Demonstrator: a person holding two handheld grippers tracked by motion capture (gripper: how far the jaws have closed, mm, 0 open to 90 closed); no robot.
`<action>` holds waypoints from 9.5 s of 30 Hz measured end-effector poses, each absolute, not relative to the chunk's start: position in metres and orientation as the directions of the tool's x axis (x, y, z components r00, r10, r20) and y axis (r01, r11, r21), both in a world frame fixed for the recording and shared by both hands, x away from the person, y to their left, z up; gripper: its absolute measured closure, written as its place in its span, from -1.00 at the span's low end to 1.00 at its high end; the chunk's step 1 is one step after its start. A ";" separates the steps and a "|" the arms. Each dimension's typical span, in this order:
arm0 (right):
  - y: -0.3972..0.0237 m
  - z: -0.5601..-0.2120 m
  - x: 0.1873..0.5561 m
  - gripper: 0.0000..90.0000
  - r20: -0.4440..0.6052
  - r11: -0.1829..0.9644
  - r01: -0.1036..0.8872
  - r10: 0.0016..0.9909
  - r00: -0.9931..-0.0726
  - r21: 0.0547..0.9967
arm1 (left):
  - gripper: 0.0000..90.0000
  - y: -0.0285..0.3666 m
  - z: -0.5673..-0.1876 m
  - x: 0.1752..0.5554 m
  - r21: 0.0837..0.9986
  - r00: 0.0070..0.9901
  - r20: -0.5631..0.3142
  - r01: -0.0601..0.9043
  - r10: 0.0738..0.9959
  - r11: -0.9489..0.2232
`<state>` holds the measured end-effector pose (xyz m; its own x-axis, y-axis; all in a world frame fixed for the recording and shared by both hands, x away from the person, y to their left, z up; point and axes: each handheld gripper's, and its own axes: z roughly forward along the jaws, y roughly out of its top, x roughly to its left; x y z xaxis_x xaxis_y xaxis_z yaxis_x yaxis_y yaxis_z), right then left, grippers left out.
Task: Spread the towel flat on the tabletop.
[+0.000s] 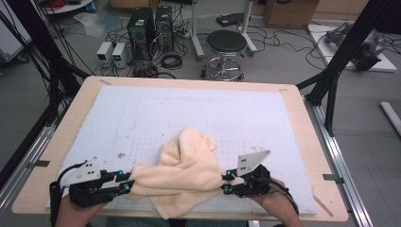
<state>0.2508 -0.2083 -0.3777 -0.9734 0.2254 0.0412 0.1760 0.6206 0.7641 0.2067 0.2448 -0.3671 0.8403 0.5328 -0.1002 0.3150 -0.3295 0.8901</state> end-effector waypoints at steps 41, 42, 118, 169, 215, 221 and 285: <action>-0.202 -0.349 0.345 0.82 -0.078 0.582 0.215 0.437 -0.896 0.784 | 0.87 0.192 -0.364 0.333 0.887 0.736 -0.211 0.420 0.643 -0.189; -0.207 -0.344 0.342 0.82 -0.085 0.575 0.213 0.447 -0.891 0.790 | 0.87 0.194 -0.357 0.335 0.898 0.728 -0.201 0.405 0.655 -0.174; -0.202 -0.359 0.285 0.53 0.049 0.621 0.261 0.337 -0.940 0.739 | 0.63 0.237 -0.394 0.301 0.821 0.758 -0.159 0.457 0.633 -0.342; -0.205 -0.371 0.373 0.99 -0.009 0.609 0.277 0.423 -0.906 0.743 | 0.86 0.198 -0.401 0.375 0.798 0.680 -0.154 0.513 0.717 -0.316; -0.228 -0.341 0.283 0.90 0.033 0.592 0.252 0.355 -0.934 0.766 | 0.78 0.211 -0.385 0.315 0.780 0.883 -0.146 0.381 0.446 -0.497; -0.217 -0.340 0.260 0.55 0.062 0.611 0.220 0.269 -0.961 0.760 | 0.41 0.227 -0.382 0.305 0.811 0.899 -0.193 0.371 0.392 -0.452; -0.214 -0.380 0.376 0.91 0.006 0.590 0.375 0.531 -0.847 0.715 | 0.76 0.209 -0.396 0.357 0.823 0.733 -0.103 0.443 0.673 -0.356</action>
<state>0.3763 -0.2142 -0.3797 -0.8472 0.5313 0.0057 0.3751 0.5904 0.7146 0.3572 0.2094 -0.3958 0.7326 0.6728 -0.1033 0.4429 -0.3560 0.8229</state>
